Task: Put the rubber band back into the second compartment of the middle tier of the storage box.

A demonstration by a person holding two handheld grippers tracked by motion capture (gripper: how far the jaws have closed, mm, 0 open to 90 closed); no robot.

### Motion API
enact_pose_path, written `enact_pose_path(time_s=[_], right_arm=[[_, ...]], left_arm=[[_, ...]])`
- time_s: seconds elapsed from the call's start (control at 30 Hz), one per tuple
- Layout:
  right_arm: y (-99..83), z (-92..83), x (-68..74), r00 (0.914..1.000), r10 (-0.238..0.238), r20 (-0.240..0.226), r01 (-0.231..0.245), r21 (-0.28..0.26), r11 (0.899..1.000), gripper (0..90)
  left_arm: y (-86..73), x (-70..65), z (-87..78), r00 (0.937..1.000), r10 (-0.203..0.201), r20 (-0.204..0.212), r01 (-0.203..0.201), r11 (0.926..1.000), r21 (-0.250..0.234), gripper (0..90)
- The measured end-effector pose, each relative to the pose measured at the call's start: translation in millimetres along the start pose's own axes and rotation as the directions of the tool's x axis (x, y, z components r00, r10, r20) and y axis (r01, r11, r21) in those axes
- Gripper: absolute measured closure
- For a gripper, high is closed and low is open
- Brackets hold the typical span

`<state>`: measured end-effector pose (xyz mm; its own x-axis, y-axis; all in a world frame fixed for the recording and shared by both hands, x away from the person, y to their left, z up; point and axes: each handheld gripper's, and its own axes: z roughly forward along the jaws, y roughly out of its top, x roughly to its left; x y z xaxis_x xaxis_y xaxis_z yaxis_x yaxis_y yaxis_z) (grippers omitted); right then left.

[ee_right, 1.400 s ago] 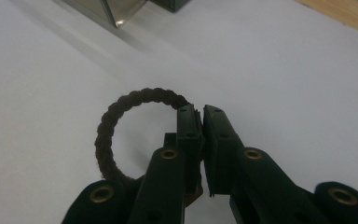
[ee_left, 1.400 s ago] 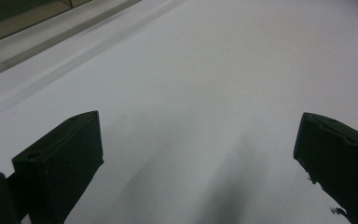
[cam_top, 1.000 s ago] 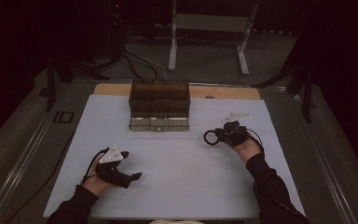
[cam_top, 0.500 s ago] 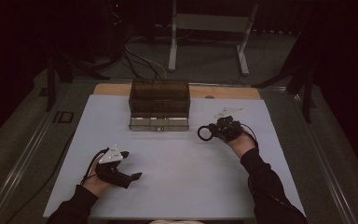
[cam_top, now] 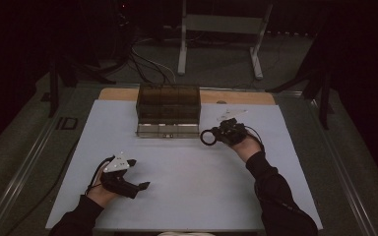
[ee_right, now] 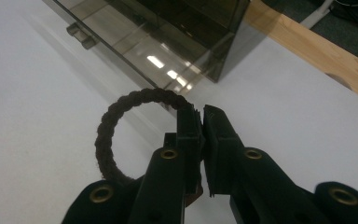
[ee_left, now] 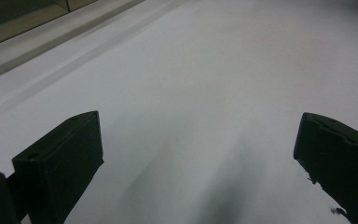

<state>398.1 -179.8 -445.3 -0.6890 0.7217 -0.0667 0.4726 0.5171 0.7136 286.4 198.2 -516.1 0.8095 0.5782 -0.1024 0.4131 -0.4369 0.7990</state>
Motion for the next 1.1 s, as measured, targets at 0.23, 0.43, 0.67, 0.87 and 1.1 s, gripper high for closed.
enact_pose_path(time_s=[0.23, 0.43, 0.67, 0.87, 1.1], right_arm=[[10.2, 6.0, 5.4, 0.9999, -0.011, -0.009, 0.011, -0.001, 1.000, 85.9], [19.0, 12.0, 11.0, 0.9996, -0.022, -0.019, 0.022, -0.003, 1.000, 85.9], [26.9, 19.3, 17.0, 0.9990, -0.031, -0.033, 0.031, -0.004, 1.000, 85.8], [34.4, 24.3, 22.5, 0.9983, -0.041, -0.041, 0.041, -0.003, 0.999, 85.8], [42.0, 30.6, 27.1, 0.9976, -0.051, -0.046, 0.051, -0.009, 0.999, 85.8]], left_arm=[[0.1, -0.4, -0.1, 1.0000, -0.001, 0.003, 0.001, 1.0000, -0.002, 2.6], [0.1, -0.3, -0.5, 1.0000, -0.001, 0.003, 0.001, 1.0000, -0.004, 2.6], [0.2, -0.2, -1.2, 1.0000, 0.001, 0.003, -0.001, 1.0000, -0.006, 2.6], [0.2, -0.1, -1.5, 1.0000, 0.001, 0.005, -0.001, 1.0000, -0.008, 2.6], [0.2, -0.3, -1.9, 1.0000, 0.005, 0.007, -0.005, 1.0000, -0.006, 2.6]])
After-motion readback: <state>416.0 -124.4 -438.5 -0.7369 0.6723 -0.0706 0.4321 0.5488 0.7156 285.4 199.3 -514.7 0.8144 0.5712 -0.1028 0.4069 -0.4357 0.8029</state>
